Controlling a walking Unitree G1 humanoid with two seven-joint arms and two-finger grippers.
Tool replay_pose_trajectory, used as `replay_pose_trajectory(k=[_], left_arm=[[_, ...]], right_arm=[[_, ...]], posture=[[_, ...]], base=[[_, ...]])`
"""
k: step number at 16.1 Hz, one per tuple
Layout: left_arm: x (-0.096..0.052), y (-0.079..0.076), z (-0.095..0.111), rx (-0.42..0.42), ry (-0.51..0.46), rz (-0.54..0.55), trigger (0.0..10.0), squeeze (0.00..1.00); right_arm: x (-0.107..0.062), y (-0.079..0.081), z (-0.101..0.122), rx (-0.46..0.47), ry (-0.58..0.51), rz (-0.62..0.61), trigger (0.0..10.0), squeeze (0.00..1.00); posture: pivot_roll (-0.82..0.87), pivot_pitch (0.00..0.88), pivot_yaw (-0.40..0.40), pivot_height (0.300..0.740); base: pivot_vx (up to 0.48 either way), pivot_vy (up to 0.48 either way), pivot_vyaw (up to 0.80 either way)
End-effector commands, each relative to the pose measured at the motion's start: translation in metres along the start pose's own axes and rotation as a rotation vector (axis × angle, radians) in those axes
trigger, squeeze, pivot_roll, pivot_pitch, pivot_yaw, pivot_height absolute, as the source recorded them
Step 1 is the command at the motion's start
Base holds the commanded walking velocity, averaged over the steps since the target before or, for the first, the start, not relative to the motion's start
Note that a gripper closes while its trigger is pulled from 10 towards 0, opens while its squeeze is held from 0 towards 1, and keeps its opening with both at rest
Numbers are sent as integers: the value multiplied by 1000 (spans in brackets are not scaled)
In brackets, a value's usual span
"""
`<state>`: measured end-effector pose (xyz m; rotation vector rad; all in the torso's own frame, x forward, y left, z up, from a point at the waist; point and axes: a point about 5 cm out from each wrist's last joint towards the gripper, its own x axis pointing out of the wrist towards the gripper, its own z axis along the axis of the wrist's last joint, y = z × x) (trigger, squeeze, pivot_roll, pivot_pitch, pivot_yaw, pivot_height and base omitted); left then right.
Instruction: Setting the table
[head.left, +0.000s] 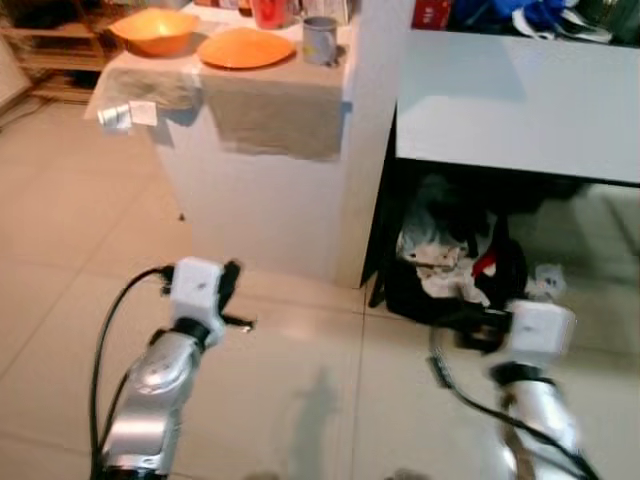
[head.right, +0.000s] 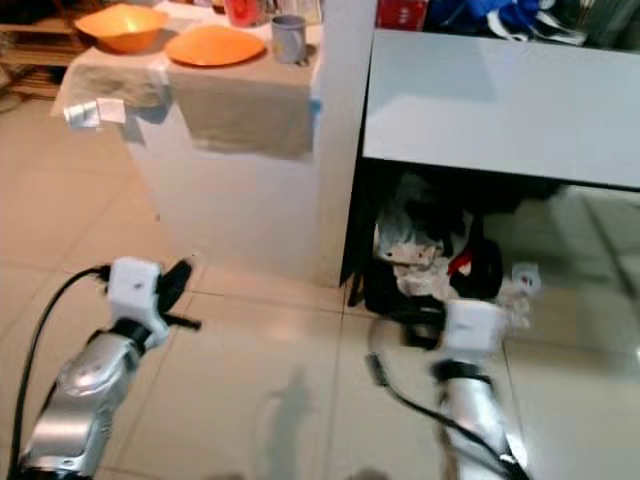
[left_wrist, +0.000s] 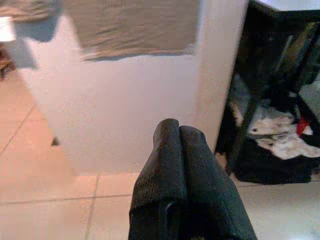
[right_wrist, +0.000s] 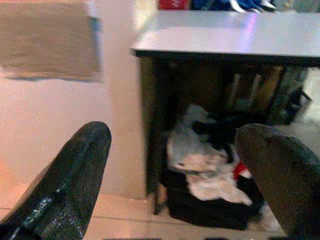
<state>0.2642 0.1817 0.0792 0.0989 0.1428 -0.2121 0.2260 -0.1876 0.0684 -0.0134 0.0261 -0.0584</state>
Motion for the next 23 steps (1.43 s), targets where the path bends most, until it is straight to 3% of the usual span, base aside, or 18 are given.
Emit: replay_pose_trajectory(k=[1, 6, 9, 21, 23], left_arm=[[2, 0, 3, 0, -14, 6, 10000, 0], [-4, 14, 18, -1, -83, 75, 10000, 0], [0, 0, 13, 41, -60, 19, 10000, 0], [4, -11, 15, 47, -60, -18, 10000, 0], [7, -15, 20, 22, -70, -27, 10000, 0]], right_arm=[[2, -3, 7, -42, -33, 13, 10000, 0], [0, 5, 33, -57, -113, 69, 10000, 0], [4, 9, 29, -78, -94, 75, 10000, 0], [2, 4, 27, -84, -72, 76, 10000, 0], [1, 5, 25, -111, -72, 75, 10000, 0]], posture=[[-20, 38, 31, 740], [-14, 43, 28, 740], [-15, 43, 29, 740], [-20, 53, 21, 740], [-20, 53, 23, 740]], base=[[0, 461, 0], [0, 461, 0], [0, 154, 0], [0, 0, 0], [401, 262, 0]])
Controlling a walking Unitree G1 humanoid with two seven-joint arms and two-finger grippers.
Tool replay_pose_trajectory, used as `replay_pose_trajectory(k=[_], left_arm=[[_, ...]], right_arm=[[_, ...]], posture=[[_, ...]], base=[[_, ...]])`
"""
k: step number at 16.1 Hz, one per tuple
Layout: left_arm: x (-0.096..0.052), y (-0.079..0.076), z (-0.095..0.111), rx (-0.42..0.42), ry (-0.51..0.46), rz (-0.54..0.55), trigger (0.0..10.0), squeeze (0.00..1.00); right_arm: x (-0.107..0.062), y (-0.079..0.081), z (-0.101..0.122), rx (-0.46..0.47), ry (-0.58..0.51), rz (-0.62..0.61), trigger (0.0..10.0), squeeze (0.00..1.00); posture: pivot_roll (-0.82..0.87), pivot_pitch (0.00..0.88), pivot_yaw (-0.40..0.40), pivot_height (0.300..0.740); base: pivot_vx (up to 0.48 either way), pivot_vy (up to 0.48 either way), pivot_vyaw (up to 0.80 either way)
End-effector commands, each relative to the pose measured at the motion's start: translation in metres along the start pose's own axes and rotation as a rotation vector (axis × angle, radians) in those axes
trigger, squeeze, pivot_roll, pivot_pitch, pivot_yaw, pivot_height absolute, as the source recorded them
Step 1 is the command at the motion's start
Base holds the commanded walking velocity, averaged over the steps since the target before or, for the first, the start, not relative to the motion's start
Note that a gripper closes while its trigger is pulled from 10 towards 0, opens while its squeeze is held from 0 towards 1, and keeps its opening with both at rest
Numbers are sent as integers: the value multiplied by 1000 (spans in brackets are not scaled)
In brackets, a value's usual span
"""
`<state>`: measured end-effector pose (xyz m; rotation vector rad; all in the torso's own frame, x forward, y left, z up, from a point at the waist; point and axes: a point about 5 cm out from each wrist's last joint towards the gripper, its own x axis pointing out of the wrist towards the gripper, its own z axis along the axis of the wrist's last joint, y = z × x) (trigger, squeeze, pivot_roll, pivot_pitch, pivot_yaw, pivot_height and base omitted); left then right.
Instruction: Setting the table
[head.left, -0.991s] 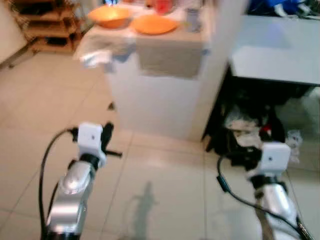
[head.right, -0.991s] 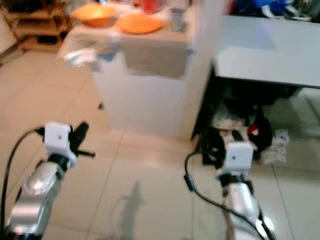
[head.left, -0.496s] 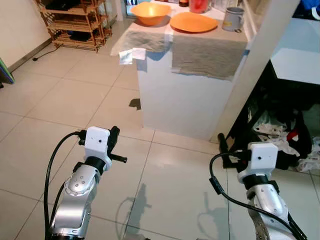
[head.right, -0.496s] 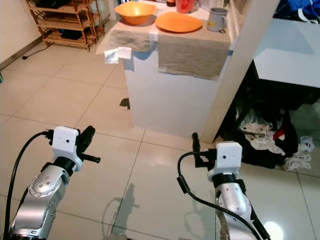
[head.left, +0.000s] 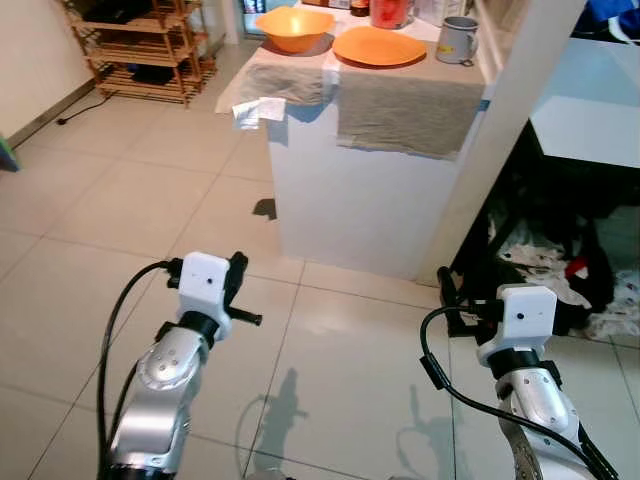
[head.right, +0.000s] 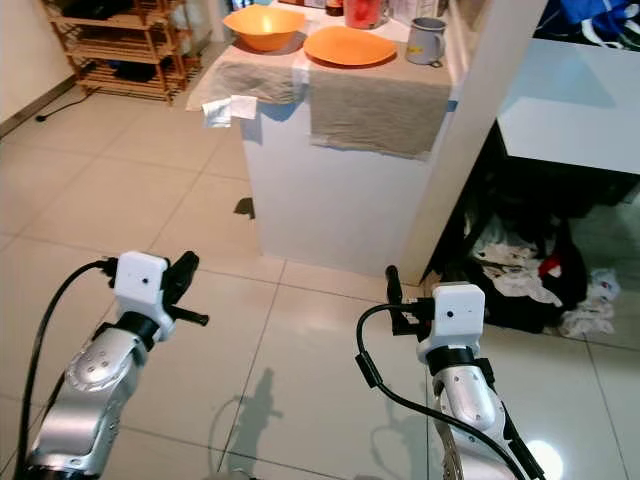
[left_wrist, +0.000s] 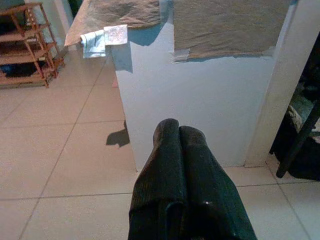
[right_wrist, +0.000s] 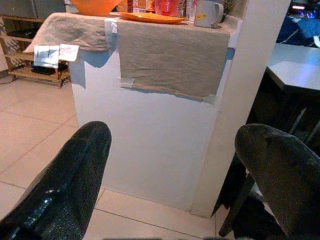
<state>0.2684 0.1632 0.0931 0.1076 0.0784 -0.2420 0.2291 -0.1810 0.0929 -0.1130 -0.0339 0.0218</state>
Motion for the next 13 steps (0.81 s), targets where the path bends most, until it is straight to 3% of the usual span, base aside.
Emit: replay_pose_trajectory(k=[1, 5, 9, 13], left_arm=[[3, -1, 7, 7, -25, -4, 10000, 0], [8, 3, 24, -14, -88, 28, 10000, 0], [15, 4, 29, 9, -88, 31, 10000, 0], [21, -6, 35, 31, -84, -31, 10000, 0]], right_arm=[[-1, 0, 0, -42, -15, -1, 10000, 0], [6, -10, 18, -74, -110, -61, 10000, 0], [8, -9, 12, -60, -86, -59, 10000, 0], [7, -4, 6, -57, -69, -44, 10000, 0]], posture=[[-21, 51, 24, 740], [-19, 53, 18, 740], [-13, 48, 19, 740], [-13, 40, 22, 740]], base=[[401, 262, 0], [373, 299, 0], [347, 332, 0], [468, 0, 0]])
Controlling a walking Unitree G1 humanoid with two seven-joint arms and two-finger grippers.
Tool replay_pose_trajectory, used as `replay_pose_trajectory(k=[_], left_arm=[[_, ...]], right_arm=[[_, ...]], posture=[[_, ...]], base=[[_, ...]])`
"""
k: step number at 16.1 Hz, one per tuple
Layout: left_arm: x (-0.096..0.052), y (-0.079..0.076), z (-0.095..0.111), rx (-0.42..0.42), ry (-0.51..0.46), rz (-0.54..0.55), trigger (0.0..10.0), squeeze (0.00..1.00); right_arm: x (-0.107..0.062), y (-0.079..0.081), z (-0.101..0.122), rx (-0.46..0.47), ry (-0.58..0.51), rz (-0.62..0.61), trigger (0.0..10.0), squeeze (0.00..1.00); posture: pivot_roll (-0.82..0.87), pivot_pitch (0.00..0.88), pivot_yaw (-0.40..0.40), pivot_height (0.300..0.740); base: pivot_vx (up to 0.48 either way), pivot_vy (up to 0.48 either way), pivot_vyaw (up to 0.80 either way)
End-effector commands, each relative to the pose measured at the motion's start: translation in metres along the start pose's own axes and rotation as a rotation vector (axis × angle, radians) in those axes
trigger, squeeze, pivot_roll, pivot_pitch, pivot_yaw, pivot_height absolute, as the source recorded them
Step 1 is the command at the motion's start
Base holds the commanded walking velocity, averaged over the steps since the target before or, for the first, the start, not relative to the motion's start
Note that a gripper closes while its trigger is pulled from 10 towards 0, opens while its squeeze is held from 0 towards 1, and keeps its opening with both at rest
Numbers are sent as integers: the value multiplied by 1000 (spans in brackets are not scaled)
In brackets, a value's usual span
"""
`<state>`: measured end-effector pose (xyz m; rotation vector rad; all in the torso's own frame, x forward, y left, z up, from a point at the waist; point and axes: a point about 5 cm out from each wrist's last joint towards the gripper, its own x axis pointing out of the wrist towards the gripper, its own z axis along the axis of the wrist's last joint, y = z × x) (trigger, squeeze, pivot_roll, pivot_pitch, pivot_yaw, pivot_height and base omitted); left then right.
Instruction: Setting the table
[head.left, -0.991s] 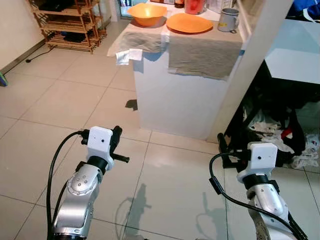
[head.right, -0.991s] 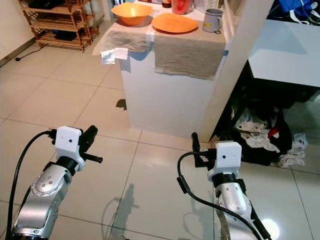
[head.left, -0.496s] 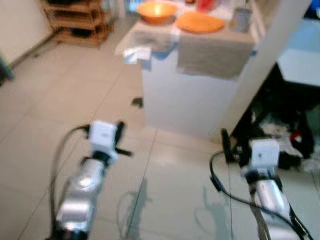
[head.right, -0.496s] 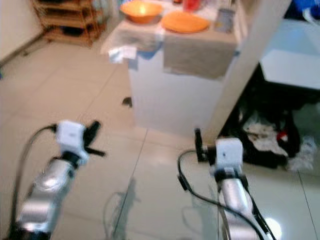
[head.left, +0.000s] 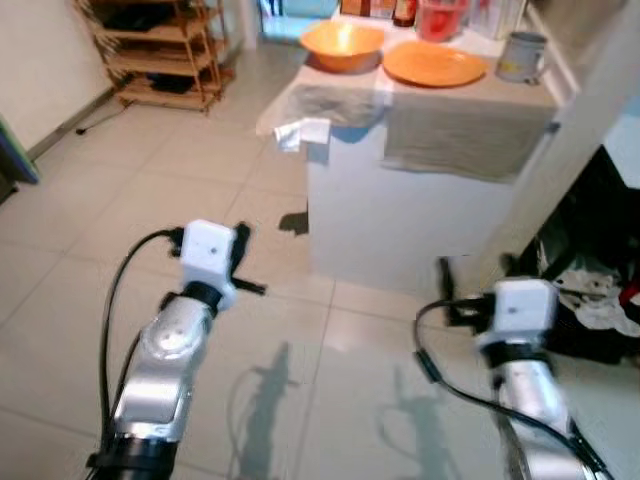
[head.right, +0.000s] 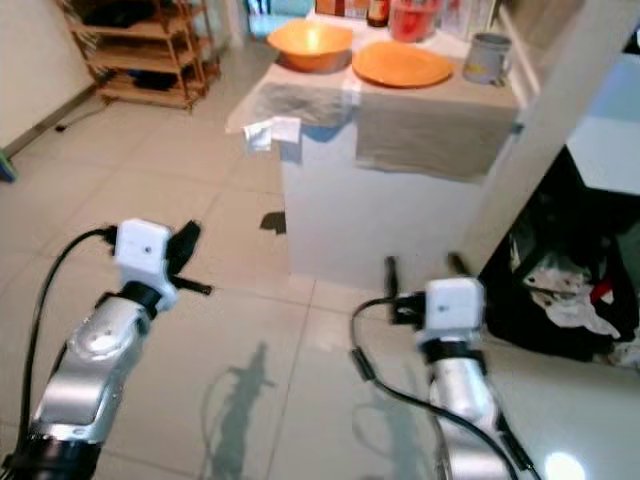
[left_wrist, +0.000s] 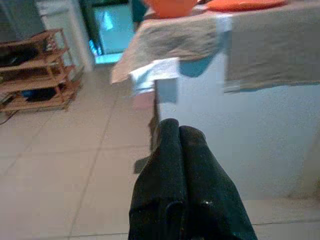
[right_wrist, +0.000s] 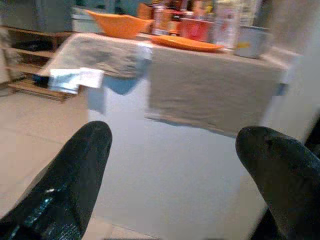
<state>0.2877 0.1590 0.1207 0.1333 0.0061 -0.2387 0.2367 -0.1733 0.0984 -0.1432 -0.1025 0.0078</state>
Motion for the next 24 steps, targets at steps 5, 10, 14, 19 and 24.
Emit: replay_pose_trajectory(k=[5, 10, 14, 19, 24], left_arm=[[5, -10, 1, 14, 8, -46, 10000, 0], [5, -14, -3, 29, 20, -62, 10000, 1000], [4, -13, -8, 30, 32, -54, 10000, 1000], [5, -7, -14, -40, 55, -2, 10000, 1000], [-11, 14, -21, -74, 8, 129, 10000, 1000]], right_arm=[[-1, -8, -4, -30, 10, -1, 10000, 0], [0, -8, -6, -29, 19, -4, 10000, 0], [0, -6, -7, -35, 20, 5, 10000, 0], [0, -9, -6, -30, 15, -8, 10000, 0], [-1, -20, -3, 10, -13, -85, 10000, 0]], posture=[[-11, 27, 17, 740], [-13, 19, 19, 740], [-14, 13, 19, 740], [-24, 9, 19, 740], [-24, 6, 17, 740]], base=[[480, 0, 0], [96, 0, 0], [0, 0, 0], [0, 0, 0], [0, 0, 0]])
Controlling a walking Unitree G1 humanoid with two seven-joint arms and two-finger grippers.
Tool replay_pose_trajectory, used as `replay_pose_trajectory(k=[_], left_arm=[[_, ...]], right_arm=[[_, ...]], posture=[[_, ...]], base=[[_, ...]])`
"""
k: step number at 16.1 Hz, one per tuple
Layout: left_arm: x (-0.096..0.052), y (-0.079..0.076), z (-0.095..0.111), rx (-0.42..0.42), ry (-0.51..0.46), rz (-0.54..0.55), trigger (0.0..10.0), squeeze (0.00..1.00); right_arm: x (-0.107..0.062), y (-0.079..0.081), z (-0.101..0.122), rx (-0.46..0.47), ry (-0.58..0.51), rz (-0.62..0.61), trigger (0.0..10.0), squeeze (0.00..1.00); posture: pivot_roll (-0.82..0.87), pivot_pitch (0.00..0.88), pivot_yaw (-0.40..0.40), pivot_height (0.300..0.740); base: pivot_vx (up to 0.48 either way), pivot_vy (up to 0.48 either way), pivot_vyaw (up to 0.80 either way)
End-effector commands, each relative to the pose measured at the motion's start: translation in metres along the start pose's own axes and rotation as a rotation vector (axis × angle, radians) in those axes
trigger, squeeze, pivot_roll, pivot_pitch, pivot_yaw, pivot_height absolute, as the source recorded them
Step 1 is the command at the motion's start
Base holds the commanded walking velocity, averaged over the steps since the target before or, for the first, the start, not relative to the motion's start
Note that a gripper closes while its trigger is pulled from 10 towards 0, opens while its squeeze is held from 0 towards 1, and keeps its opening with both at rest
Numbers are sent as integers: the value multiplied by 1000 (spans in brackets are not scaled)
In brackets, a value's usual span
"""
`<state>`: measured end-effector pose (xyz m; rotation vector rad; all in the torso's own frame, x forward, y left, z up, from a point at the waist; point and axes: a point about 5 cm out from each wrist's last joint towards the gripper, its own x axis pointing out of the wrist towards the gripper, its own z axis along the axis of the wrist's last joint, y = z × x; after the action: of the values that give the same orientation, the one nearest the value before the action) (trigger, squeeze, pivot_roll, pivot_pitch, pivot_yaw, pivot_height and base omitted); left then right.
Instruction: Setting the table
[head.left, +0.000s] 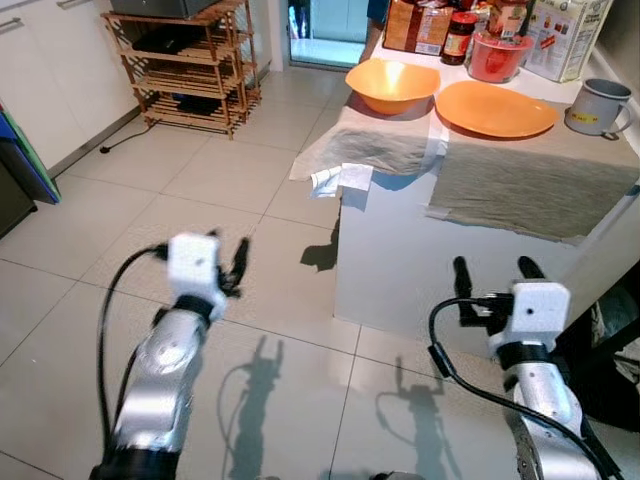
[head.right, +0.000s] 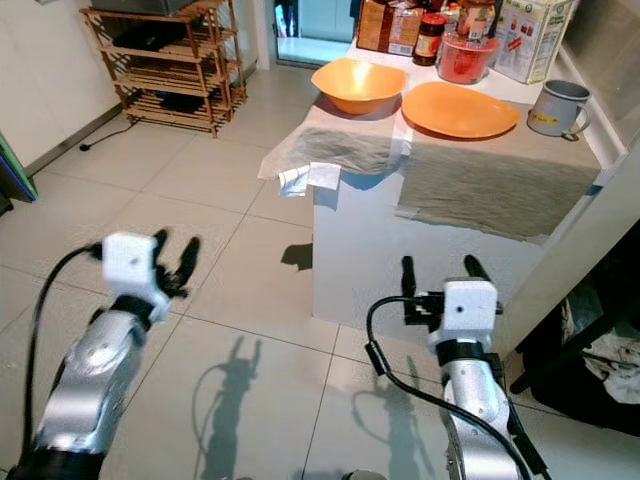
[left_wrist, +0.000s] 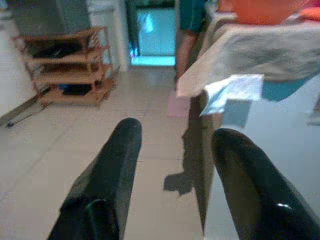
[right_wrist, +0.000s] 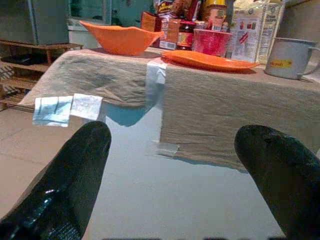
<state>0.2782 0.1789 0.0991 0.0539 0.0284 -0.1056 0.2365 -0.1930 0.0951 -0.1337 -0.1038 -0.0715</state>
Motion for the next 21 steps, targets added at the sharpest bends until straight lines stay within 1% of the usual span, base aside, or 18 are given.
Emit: replay_pose_trajectory(k=[1, 2, 5, 7, 9, 10, 11, 12, 14, 15, 16, 17, 18, 19, 20, 21], left_arm=[[-4, 7, -5, -54, 22, 56, 10000, 1000], [-5, 8, -9, -89, 43, 77, 10000, 1000], [1, 4, -8, -79, 36, 51, 10000, 1000], [1, 7, -9, -83, 36, 58, 10000, 1000], [2, 10, -8, -127, 36, 83, 10000, 1000], [3, 10, -7, -131, 33, 87, 10000, 1000], [5, 10, -5, -147, 30, 92, 10000, 1000], [8, 10, -1, -164, 22, 83, 10000, 1000], [10, 5, 3, -153, 12, 52, 10000, 1000], [11, -3, 5, -111, 10, -12, 10000, 1000], [13, -8, 7, -62, 4, -59, 10000, 1000], [13, -10, 8, -48, 1, -72, 10000, 1000], [14, -13, 11, -47, -6, -81, 10000, 439], [17, -17, 15, -24, -19, -102, 10000, 180], [18, -19, 17, -21, -30, -107, 10000, 55], [21, -23, 22, -32, -43, -120, 10000, 0]], right_arm=[[-3, -4, 1, 12, -7, -39, 10000, 0], [-6, -7, -2, 26, 6, -67, 10000, 0], [-3, -6, -5, 47, 17, -58, 10000, 0], [-1, -5, -5, 69, 20, -49, 10000, 0], [-1, -9, -11, 134, 56, -76, 10000, 0], [-2, -9, -12, 142, 60, -81, 10000, 0], [-2, -11, -12, 172, 62, -99, 10000, 0], [-2, -15, -14, 229, 70, -136, 10000, 0], [-1, -18, -15, 227, 74, -145, 10000, 0], [0, -16, -14, 202, 70, -130, 10000, 0], [1, -16, -14, 206, 70, -131, 10000, 0], [1, -16, -14, 217, 73, -138, 10000, 0], [2, -17, -15, 230, 79, -145, 10000, 0], [4, -15, -14, 218, 72, -128, 10000, 0], [4, -14, -13, 203, 68, -116, 10000, 0], [6, -11, -11, 177, 53, -94, 10000, 0]], posture=[[-22, 4, 15, 740], [-20, 0, 12, 740], [-20, 0, 13, 740], [-20, 0, 13, 740], [-11, 0, 3, 740], [-11, 0, 3, 740], [-9, 0, 0, 740], [-6, 0, -1, 740], [-3, 0, -1, 740], [-2, 2, -3, 740], [-1, 3, -2, 740], [-1, 3, -2, 740], [-2, 1, 0, 740], [0, 1, -1, 740], [0, 1, -1, 740], [3, 0, 1, 740]], base=[[0, 0, 0], [0, 0, 0], [0, 0, 0], [0, 0, 0], [0, 0, 0], [0, 0, 0], [0, 0, 0], [0, 0, 0], [0, 0, 0], [0, 0, 0], [0, 0, 0], [0, 0, 0], [0, 0, 0], [0, 0, 0], [375, 0, 0], [480, 0, 0]])
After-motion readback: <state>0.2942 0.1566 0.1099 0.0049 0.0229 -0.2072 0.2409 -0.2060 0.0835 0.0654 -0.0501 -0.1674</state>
